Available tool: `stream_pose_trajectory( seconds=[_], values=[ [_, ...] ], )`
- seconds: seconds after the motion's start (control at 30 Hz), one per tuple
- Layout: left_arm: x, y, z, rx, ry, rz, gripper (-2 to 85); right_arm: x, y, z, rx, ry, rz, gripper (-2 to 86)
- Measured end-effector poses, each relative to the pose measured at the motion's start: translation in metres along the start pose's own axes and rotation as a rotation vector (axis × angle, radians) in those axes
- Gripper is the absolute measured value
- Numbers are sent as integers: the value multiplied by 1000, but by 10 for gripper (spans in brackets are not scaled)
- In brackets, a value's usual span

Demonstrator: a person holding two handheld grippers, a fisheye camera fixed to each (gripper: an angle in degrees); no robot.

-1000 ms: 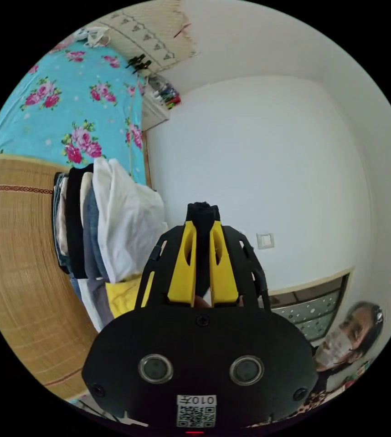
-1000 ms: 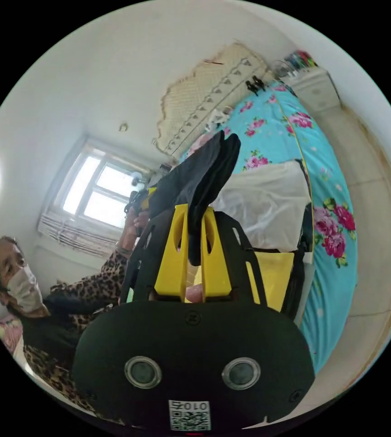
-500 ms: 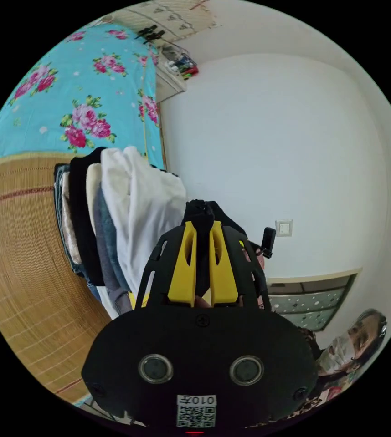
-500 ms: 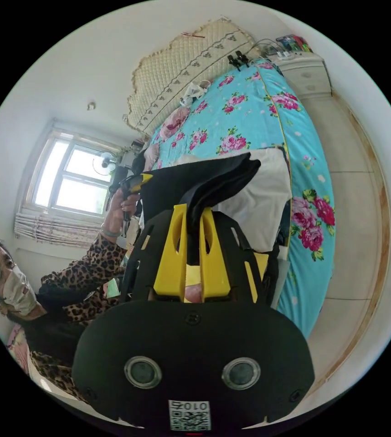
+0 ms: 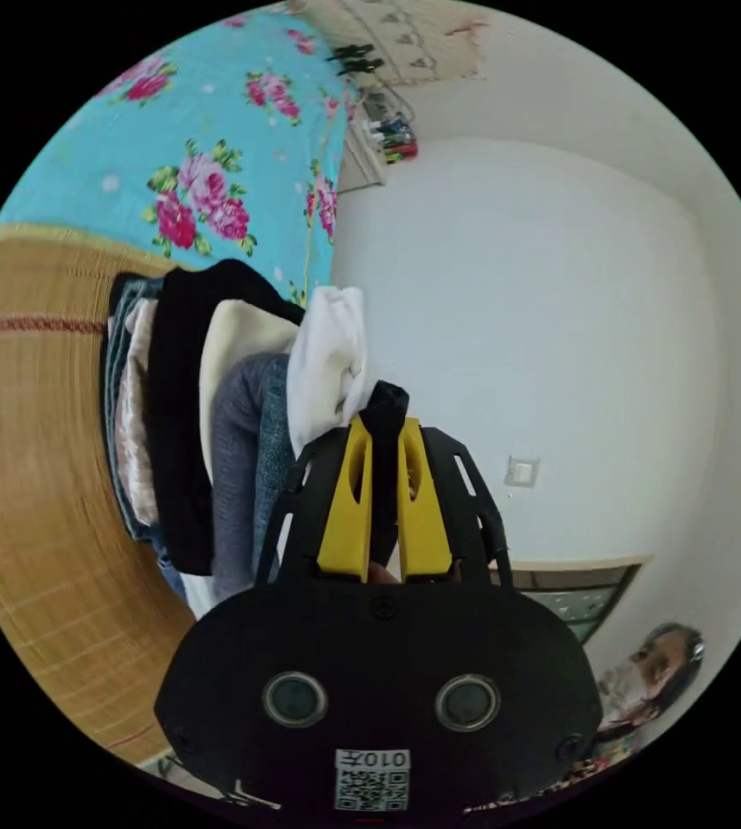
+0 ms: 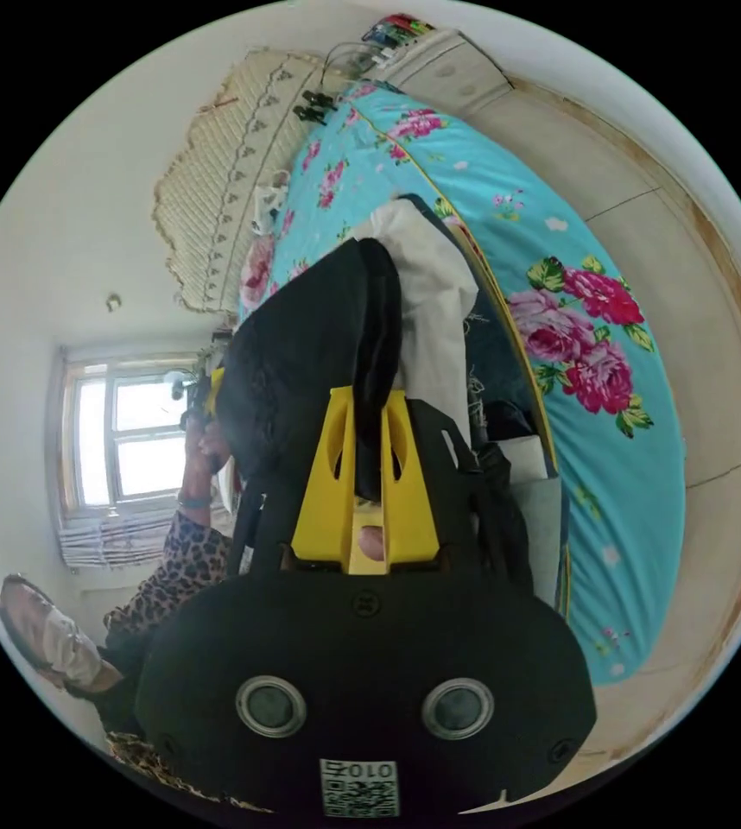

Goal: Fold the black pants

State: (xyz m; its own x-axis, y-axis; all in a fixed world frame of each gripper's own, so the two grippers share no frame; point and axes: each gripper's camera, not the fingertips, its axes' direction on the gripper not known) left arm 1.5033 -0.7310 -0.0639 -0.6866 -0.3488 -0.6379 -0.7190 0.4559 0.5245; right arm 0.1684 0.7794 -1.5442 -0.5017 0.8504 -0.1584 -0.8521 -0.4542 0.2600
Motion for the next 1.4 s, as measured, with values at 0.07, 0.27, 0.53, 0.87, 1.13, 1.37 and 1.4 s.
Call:
stream_pose_trajectory(
  seconds=[0.07, 0.27, 0.53, 0.87, 1.13, 1.37, 1.4],
  values=[
    [6, 0, -10, -17, 23, 13, 58, 2, 5, -8, 8, 4, 1, 65],
    [12, 25, -65, 15, 82, 52, 32, -28, 53, -54, 258, -77, -122, 44],
    [-24, 139, -149, 314, 389, -18, 1, -101, 27, 100, 5, -551, -285, 21],
    [-66, 341, -195, 434, 432, -214, -1, -141, 8, 229, -111, 17, -295, 12],
    [-21, 457, -235, 509, 439, -235, -1, -128, 21, 247, -153, -243, -239, 12],
    [68, 557, -287, 531, 324, -149, 0, -154, 64, 240, -112, -646, -366, 21],
    [76, 565, -290, 532, 318, -142, 0, -164, 82, 239, -118, -671, -398, 21]
  ],
)
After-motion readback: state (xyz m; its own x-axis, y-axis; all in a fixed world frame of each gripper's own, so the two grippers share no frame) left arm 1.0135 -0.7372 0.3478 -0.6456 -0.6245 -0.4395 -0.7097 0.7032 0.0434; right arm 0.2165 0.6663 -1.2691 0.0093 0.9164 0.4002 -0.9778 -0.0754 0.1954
